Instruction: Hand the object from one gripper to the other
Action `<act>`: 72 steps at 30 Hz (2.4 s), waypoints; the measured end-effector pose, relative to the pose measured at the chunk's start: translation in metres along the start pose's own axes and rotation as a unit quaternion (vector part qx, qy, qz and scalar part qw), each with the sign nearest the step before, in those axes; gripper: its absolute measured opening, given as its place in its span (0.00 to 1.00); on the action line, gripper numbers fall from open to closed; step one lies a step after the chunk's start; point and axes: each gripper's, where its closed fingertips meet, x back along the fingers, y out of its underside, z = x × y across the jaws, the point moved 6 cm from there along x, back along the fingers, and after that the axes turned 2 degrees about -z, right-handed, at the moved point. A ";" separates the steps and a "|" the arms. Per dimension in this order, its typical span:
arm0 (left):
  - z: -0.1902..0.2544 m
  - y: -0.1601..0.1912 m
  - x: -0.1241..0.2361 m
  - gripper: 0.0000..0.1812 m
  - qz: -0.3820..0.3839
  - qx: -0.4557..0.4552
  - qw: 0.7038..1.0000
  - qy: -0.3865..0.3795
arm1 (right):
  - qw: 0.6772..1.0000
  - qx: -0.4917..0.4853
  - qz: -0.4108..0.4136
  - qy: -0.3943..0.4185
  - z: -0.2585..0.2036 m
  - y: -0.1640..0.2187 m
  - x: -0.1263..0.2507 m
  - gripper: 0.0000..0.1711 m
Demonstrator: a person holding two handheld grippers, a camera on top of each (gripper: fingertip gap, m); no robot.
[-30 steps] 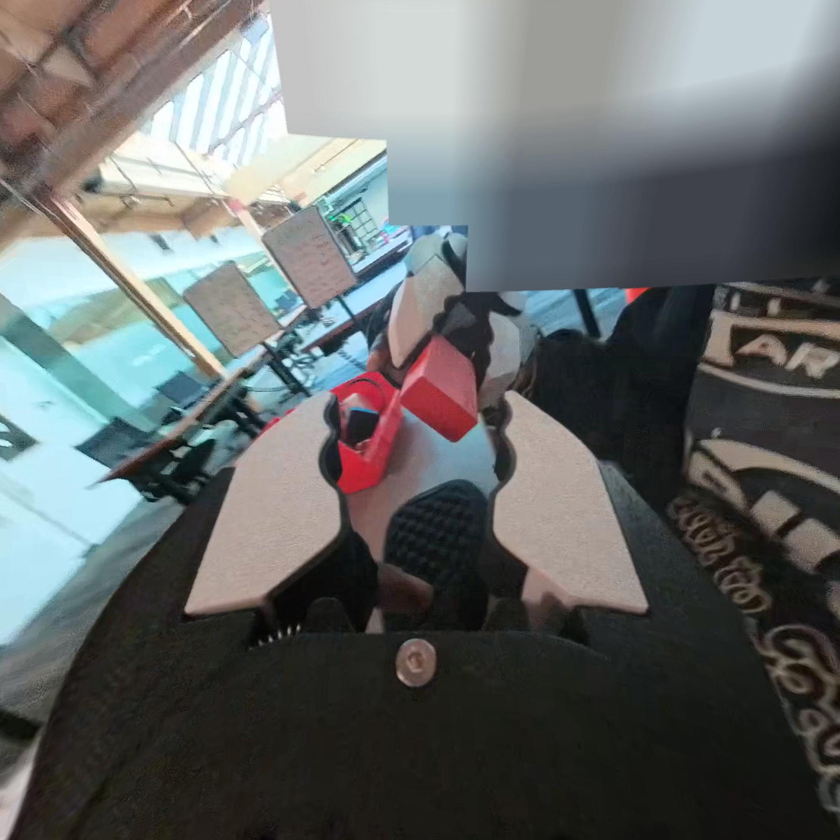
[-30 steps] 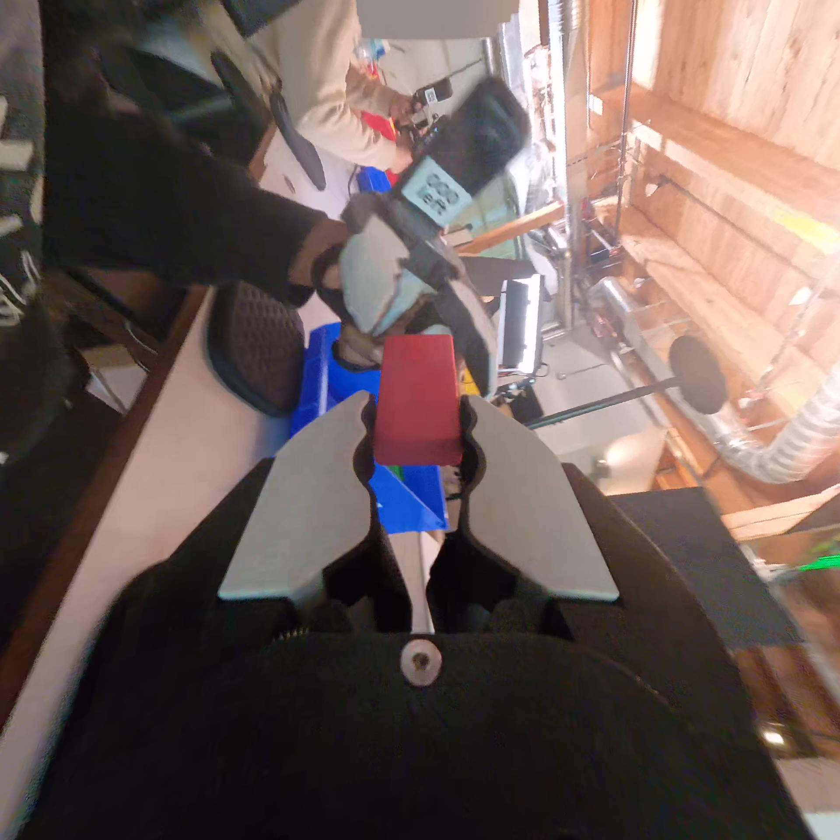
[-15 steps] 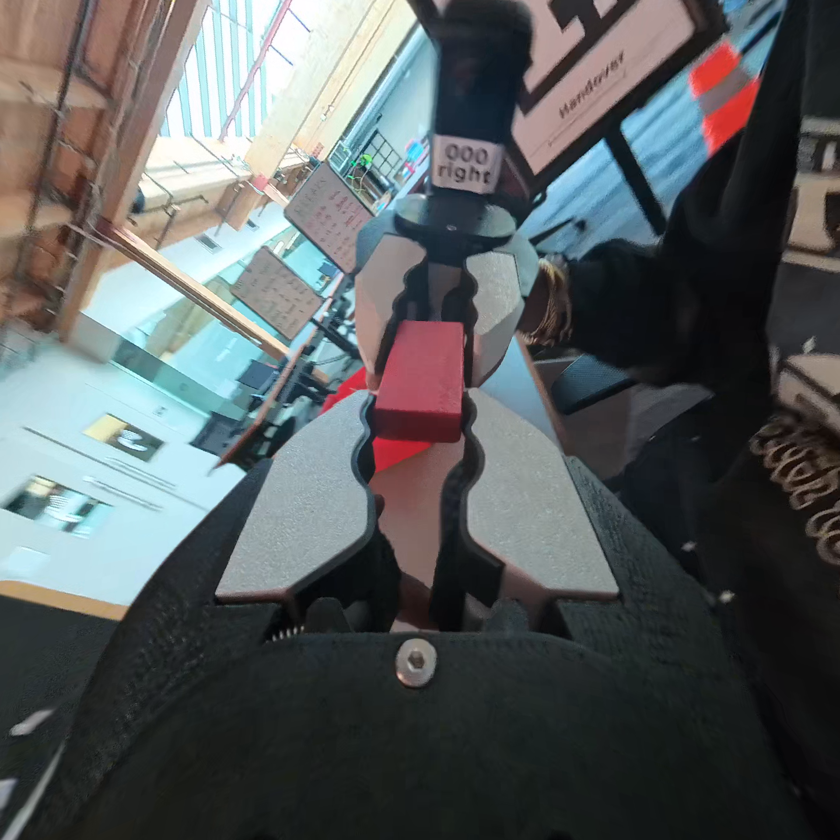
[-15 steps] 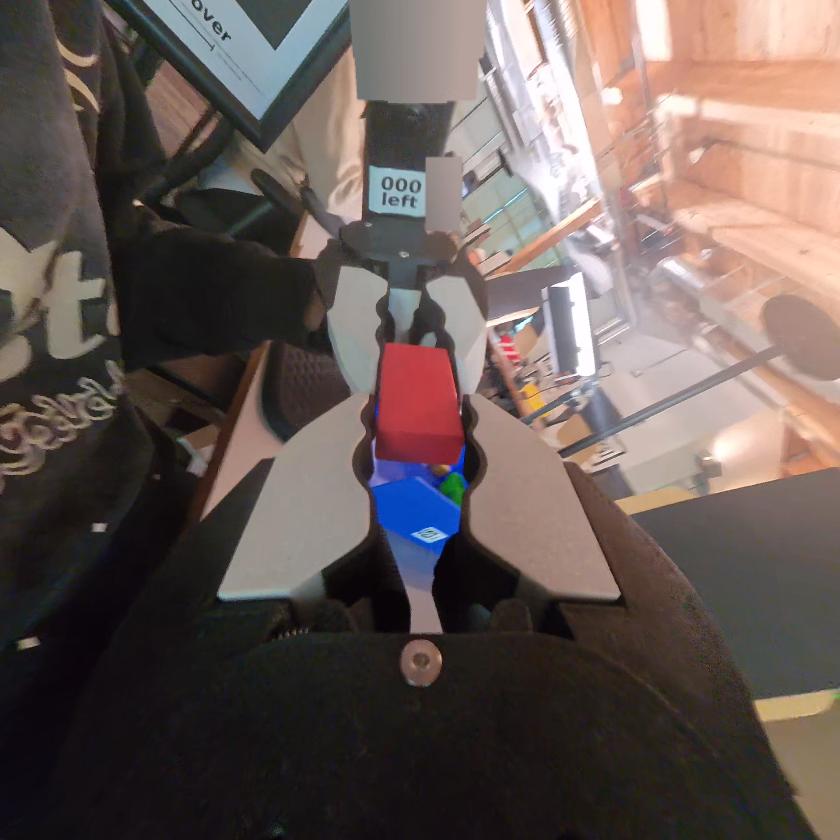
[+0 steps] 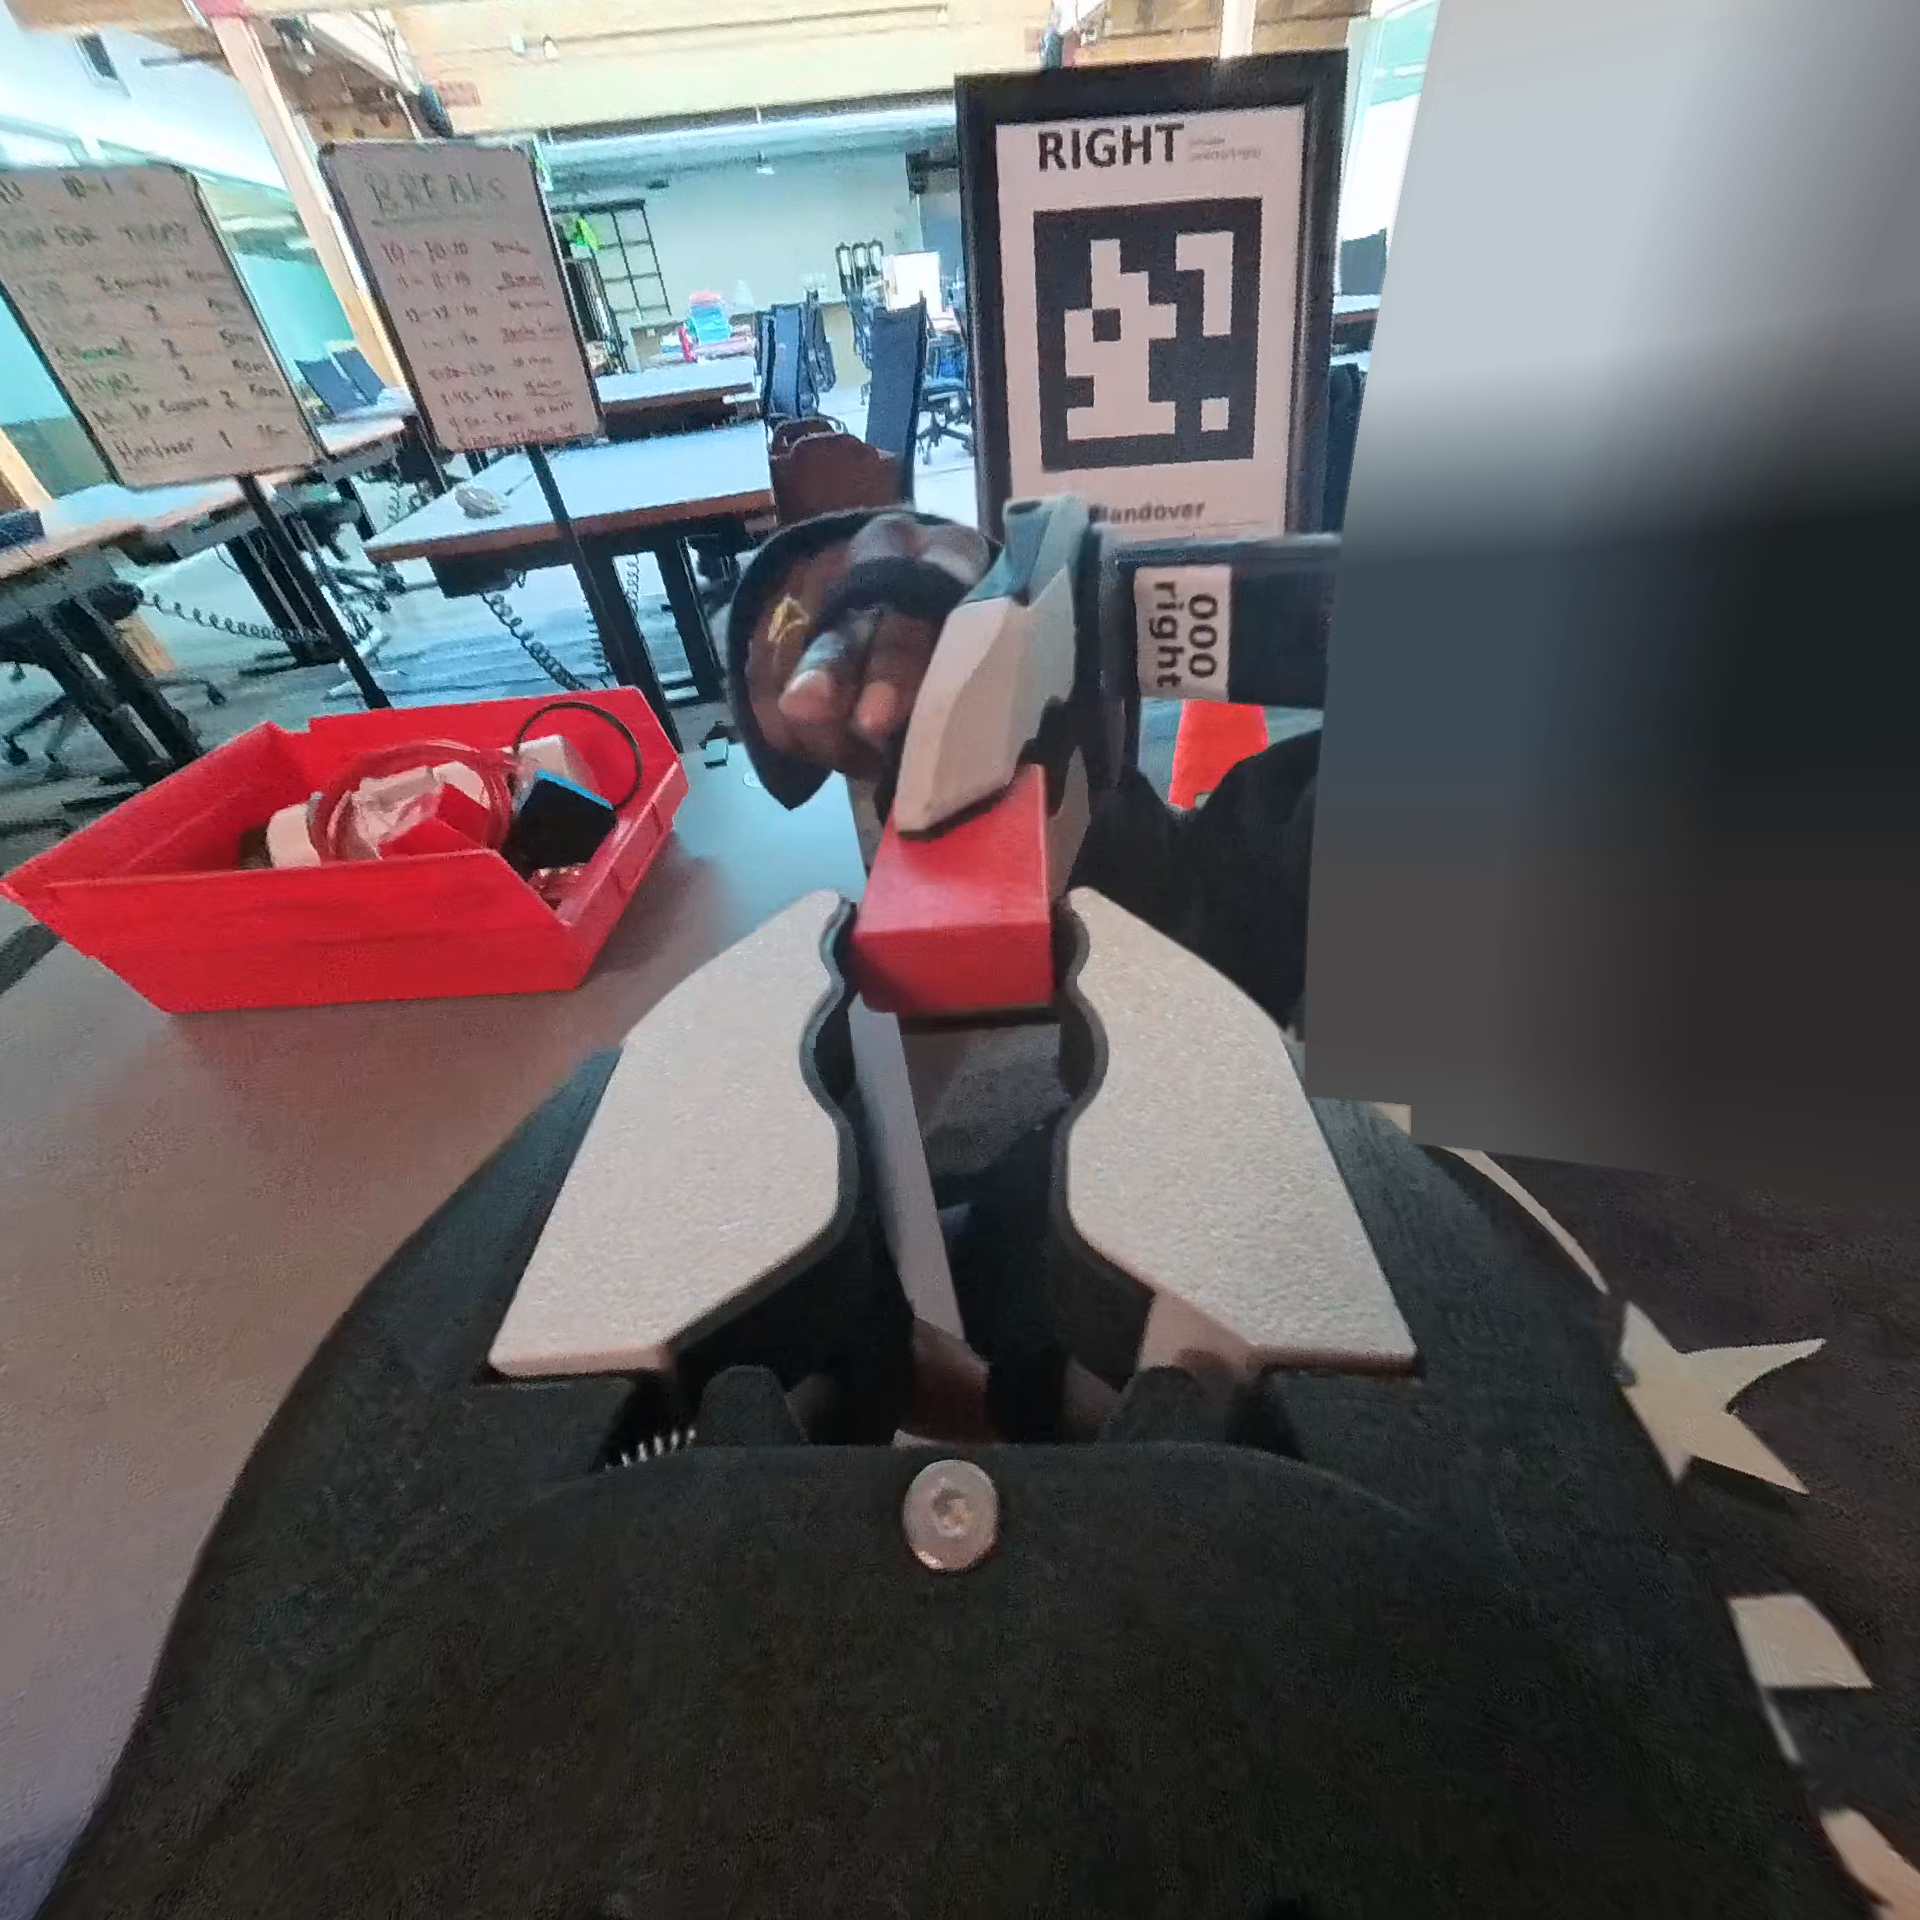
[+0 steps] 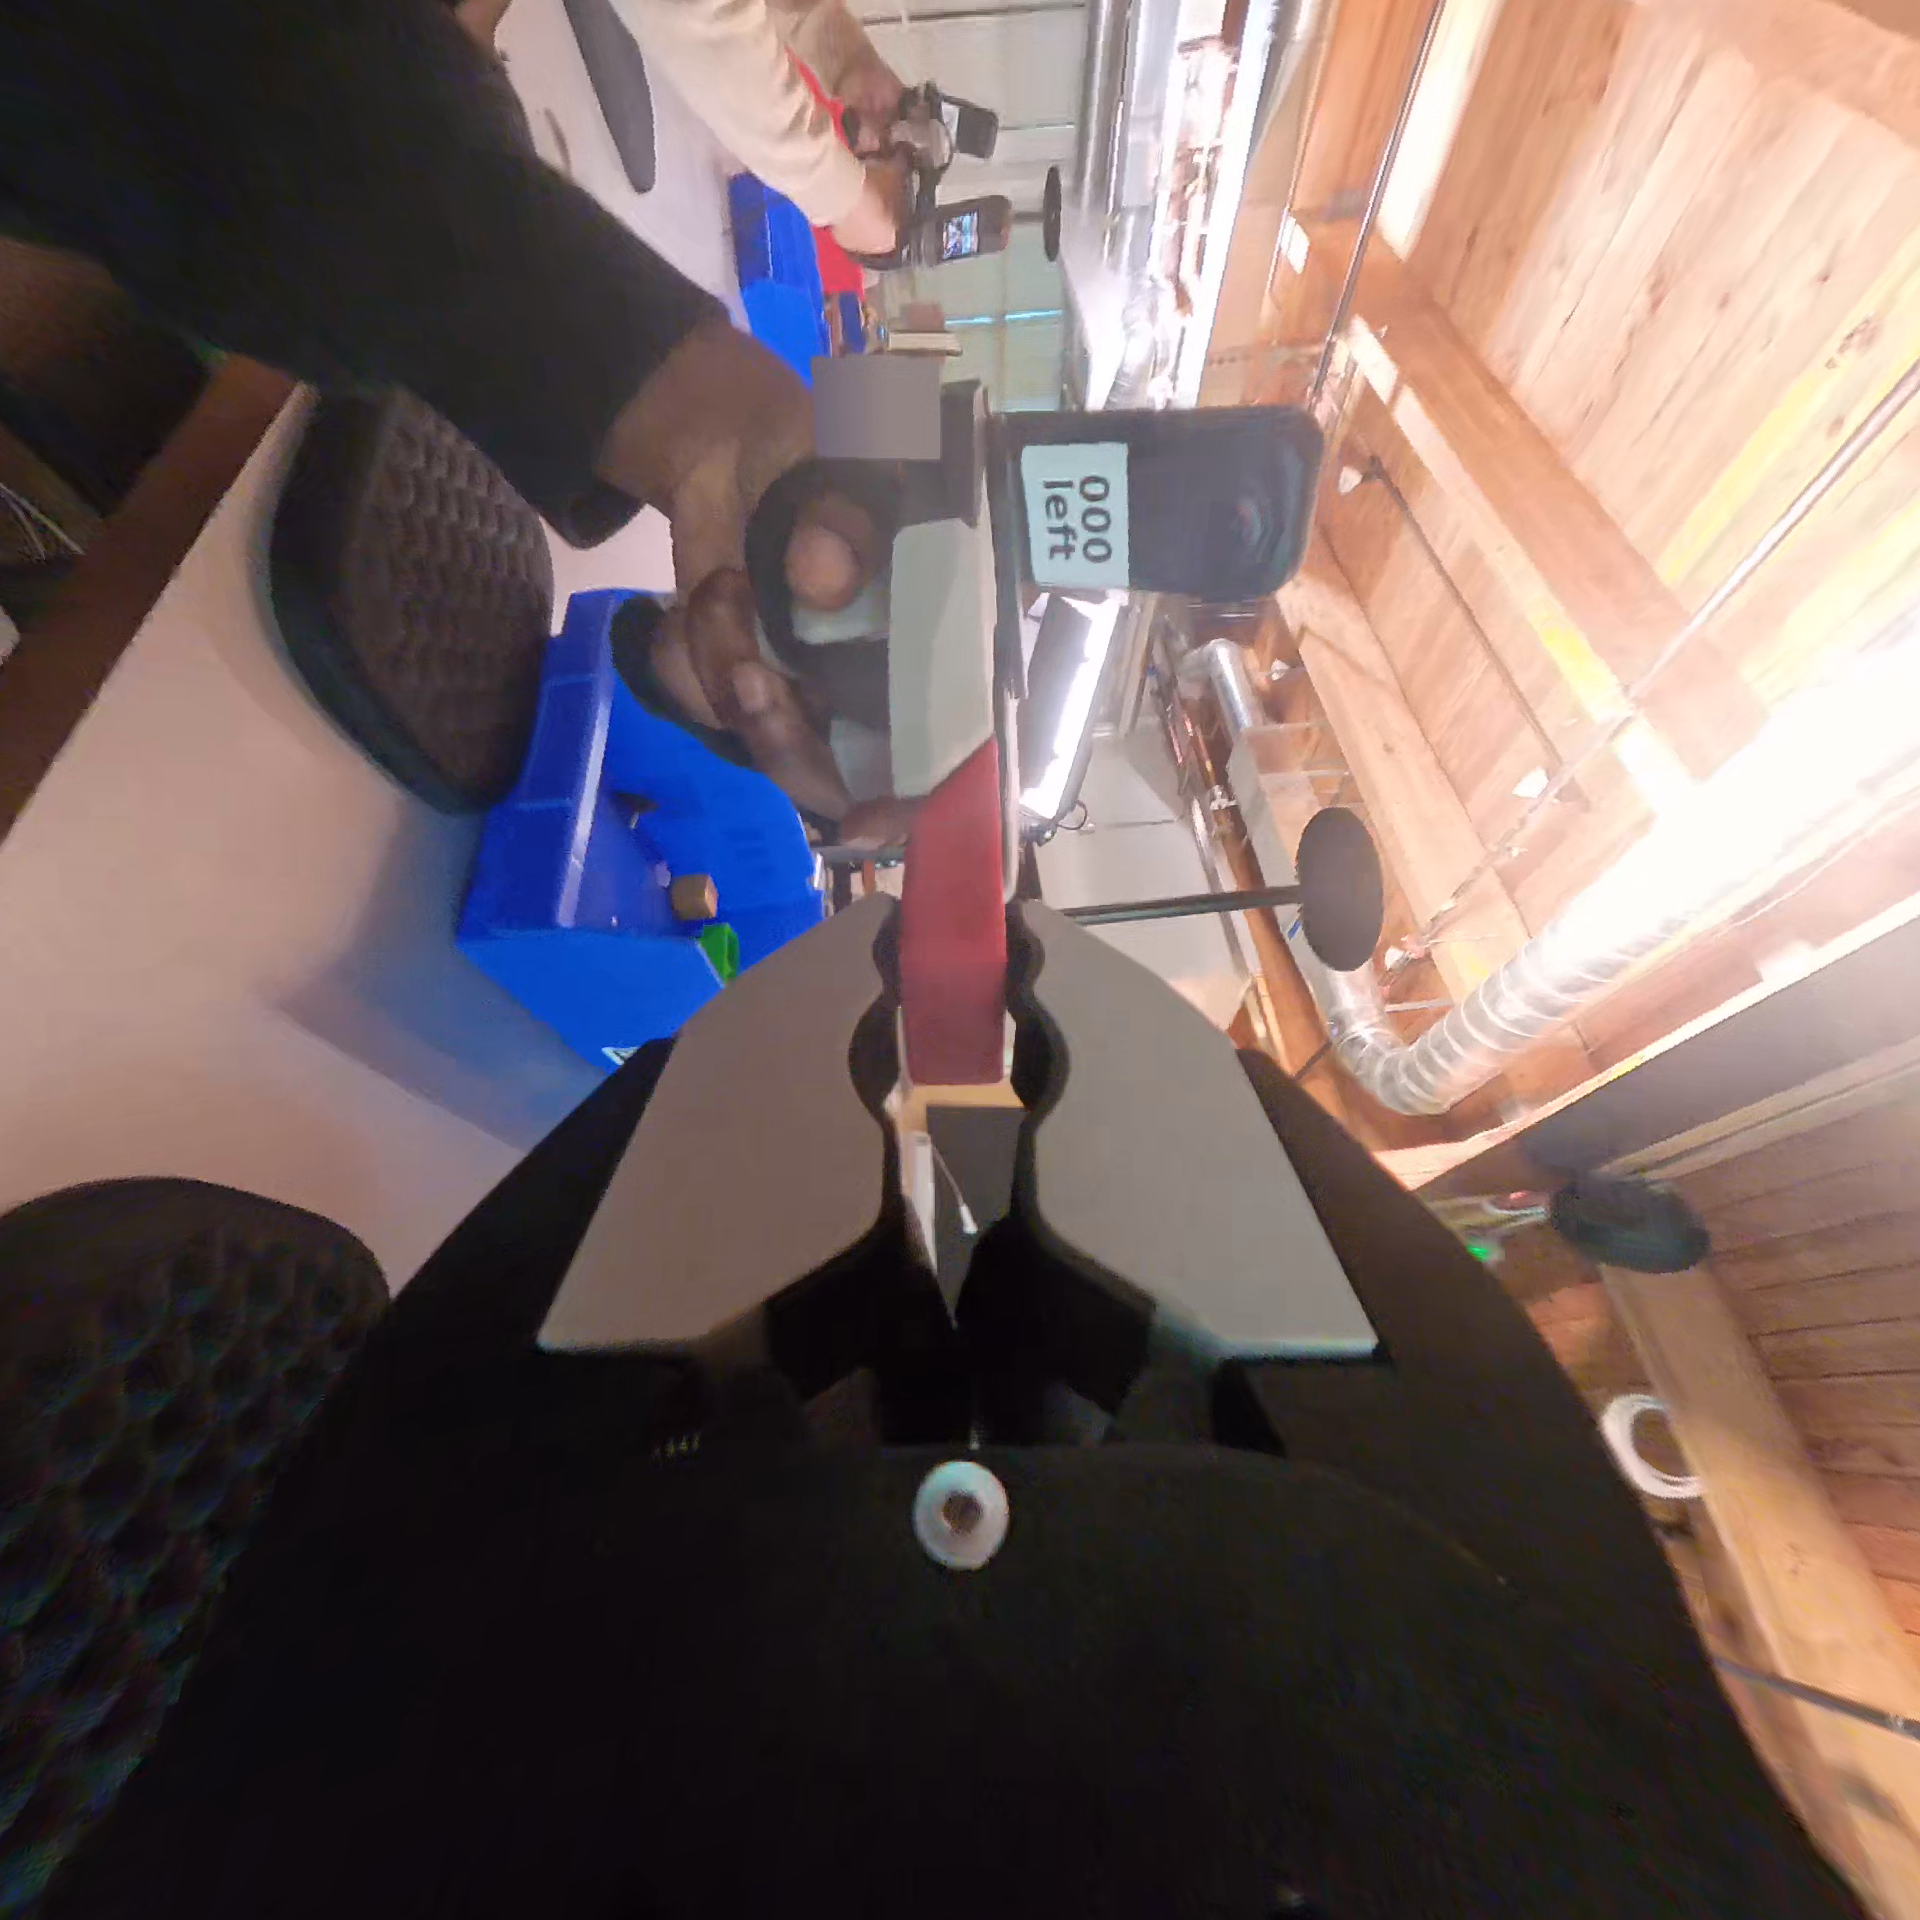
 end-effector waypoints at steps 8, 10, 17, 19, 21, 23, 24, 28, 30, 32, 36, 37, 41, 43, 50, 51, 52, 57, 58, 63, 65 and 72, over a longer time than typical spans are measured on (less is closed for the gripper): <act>0.011 -0.005 0.002 0.30 0.011 -0.332 0.931 -0.153 | 0.936 -0.318 0.069 -0.132 0.006 0.014 0.000 0.10; 0.010 -0.002 -0.001 0.25 -0.007 -0.315 0.938 -0.145 | 0.940 -0.309 0.082 -0.123 0.007 0.014 0.001 0.10; 0.008 -0.003 0.001 0.09 -0.002 -0.230 0.968 -0.095 | 0.942 -0.304 0.090 -0.108 0.010 0.010 0.003 0.12; 0.005 -0.006 0.005 0.09 0.011 -0.152 0.986 -0.071 | 0.963 -0.247 0.091 -0.060 0.011 0.010 0.005 0.20; 0.001 -0.007 0.009 0.09 0.022 -0.062 0.997 -0.032 | 0.987 -0.142 0.071 -0.002 0.011 0.008 0.008 0.28; -0.003 -0.006 0.012 0.09 0.027 0.008 1.000 0.004 | 0.997 -0.067 0.037 0.012 0.007 0.006 0.007 0.30; -0.005 -0.004 0.012 0.09 0.022 0.033 0.999 0.015 | 0.998 -0.050 0.026 0.008 0.004 0.006 0.006 0.31; -0.006 0.002 0.008 0.09 -0.005 0.076 0.996 0.038 | 1.000 -0.006 0.016 0.005 -0.001 0.001 0.002 0.28; -0.005 0.003 0.006 0.09 -0.010 0.086 0.995 0.045 | 1.000 0.002 0.001 -0.018 -0.005 0.003 0.001 0.21; -0.004 0.004 0.006 0.09 -0.015 0.077 0.996 0.049 | 0.999 -0.013 0.004 -0.034 -0.006 0.002 0.002 0.20; -0.007 -0.001 0.008 0.24 0.016 -0.064 0.997 -0.031 | 0.994 -0.086 0.021 -0.058 -0.001 0.003 0.004 0.20; -0.006 -0.001 0.010 0.30 0.022 -0.129 0.989 -0.068 | 0.992 -0.108 0.024 -0.063 0.000 0.004 0.004 0.20; 0.009 -0.002 0.005 0.35 -0.005 -0.329 0.933 -0.143 | 0.974 -0.202 0.038 -0.097 0.003 0.008 0.003 0.21; 0.011 -0.001 0.000 0.33 -0.028 -0.348 0.925 -0.153 | 0.967 -0.225 0.045 -0.106 0.003 0.008 0.003 0.20; 0.014 0.002 -0.003 0.19 -0.050 -0.355 0.923 -0.141 | 0.960 -0.247 0.057 -0.117 0.004 0.007 0.005 0.20; 0.014 0.003 -0.003 0.19 -0.061 -0.356 0.922 -0.141 | 0.960 -0.246 0.058 -0.119 0.004 0.007 0.005 0.20; 0.014 0.003 -0.003 0.19 -0.067 -0.354 0.922 -0.141 | 0.960 -0.246 0.057 -0.121 0.003 0.007 0.004 0.20; 0.012 0.000 0.002 0.19 -0.056 -0.279 0.951 -0.119 | 0.968 -0.229 0.073 -0.075 0.008 0.005 0.005 0.25; 0.012 -0.001 0.005 0.19 -0.048 -0.254 0.960 -0.108 | 0.977 -0.196 0.072 -0.045 0.010 0.006 0.007 0.29; 0.009 -0.004 0.013 0.19 -0.026 -0.119 0.992 -0.035 | 0.999 -0.024 0.037 0.003 0.002 -0.004 0.006 0.30; 0.005 -0.001 0.013 0.19 -0.034 -0.083 0.996 -0.024 | 0.999 0.018 0.031 0.013 -0.001 -0.008 0.003 0.26; 0.000 -0.001 0.012 0.23 0.000 -0.141 0.989 -0.049 | 0.999 -0.036 0.006 -0.033 -0.002 -0.005 -0.001 0.10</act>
